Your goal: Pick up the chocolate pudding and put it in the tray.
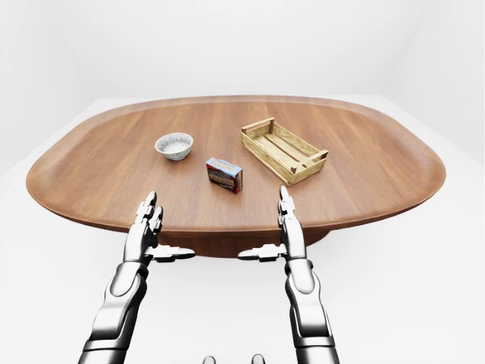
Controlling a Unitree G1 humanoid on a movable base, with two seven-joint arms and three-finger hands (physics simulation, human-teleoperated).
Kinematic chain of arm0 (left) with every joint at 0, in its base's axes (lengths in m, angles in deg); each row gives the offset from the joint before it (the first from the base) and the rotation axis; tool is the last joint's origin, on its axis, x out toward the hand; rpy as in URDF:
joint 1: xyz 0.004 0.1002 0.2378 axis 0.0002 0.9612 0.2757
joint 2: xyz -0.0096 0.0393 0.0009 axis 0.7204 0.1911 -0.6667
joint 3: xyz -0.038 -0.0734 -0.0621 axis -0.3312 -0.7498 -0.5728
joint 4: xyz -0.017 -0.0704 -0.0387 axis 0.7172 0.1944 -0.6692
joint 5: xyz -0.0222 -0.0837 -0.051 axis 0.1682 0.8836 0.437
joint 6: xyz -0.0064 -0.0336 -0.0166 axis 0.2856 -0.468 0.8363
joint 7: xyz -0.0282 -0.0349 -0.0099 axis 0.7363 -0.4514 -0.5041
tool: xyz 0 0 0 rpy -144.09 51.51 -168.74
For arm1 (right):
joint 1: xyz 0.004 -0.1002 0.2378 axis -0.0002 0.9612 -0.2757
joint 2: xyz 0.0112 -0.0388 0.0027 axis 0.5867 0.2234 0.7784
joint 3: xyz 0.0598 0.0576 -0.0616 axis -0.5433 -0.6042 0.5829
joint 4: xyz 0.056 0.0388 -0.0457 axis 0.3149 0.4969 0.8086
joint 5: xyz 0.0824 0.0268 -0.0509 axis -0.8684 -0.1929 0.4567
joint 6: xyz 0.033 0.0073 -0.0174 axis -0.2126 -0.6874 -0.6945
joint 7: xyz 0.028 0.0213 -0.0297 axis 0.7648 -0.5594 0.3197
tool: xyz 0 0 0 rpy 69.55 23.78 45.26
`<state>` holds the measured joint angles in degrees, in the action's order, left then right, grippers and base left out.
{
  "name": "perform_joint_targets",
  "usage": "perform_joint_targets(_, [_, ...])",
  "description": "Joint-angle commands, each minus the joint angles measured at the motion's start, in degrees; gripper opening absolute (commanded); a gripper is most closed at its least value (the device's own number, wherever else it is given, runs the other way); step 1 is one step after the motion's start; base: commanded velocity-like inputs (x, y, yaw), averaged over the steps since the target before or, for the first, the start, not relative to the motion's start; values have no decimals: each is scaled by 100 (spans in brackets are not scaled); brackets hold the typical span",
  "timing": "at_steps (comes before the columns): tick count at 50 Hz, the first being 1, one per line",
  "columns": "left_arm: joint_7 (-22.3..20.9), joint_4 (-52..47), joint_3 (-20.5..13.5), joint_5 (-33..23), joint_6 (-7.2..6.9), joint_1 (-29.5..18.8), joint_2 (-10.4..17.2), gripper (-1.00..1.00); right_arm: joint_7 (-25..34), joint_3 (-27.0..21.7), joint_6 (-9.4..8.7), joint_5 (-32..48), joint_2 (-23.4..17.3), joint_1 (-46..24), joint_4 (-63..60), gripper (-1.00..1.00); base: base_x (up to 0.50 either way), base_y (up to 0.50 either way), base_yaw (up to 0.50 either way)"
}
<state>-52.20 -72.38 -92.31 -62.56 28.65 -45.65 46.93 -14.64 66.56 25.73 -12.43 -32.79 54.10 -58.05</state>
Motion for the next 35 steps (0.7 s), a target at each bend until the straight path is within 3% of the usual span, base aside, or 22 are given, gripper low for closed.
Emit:
perform_joint_targets(1, [-11,-1,10,7,0,3,-7,100,6,-19,7,-39,-3,6,9,100,0,0,0])
perform_joint_targets(4, [-13,-12,9,9,-16,-1,-6,100,-1,-5,-37,-26,-2,17,-56,100,0,0,0])
perform_joint_targets(7, [-13,-19,9,9,-27,-3,-7,100,-23,6,44,12,-1,40,-79,100,0,0,0])
perform_joint_targets(8, [-14,30,-3,16,-14,-33,-2,100,-101,99,289,272,-23,150,-447,100,0,0,0])
perform_joint_targets(9, [-11,48,-5,16,-7,-42,-1,100,-144,93,349,342,-16,167,-549,100,0,0,0])
perform_joint_targets(11, [-8,41,-6,18,-15,-43,0,100,-237,73,349,451,-10,204,-361,100,0,0,0])
perform_joint_targets(15, [-6,55,-9,20,-12,-52,4,100,-335,83,349,746,-8,357,-1341,100,0,0,0])
perform_joint_targets(16, [3,28,9,-12,-16,-23,2,100,-440,368,349,1480,106,1043,-4276,100,0,0,0])
perform_joint_targets(17, [4,16,10,-18,-23,-19,1,100,-439,433,349,1569,118,1117,-4512,100,0,0,0])
perform_joint_targets(35, [7,74,5,-26,-5,-53,0,100,-468,608,349,1644,91,1187,-5093,100,0,0,0])
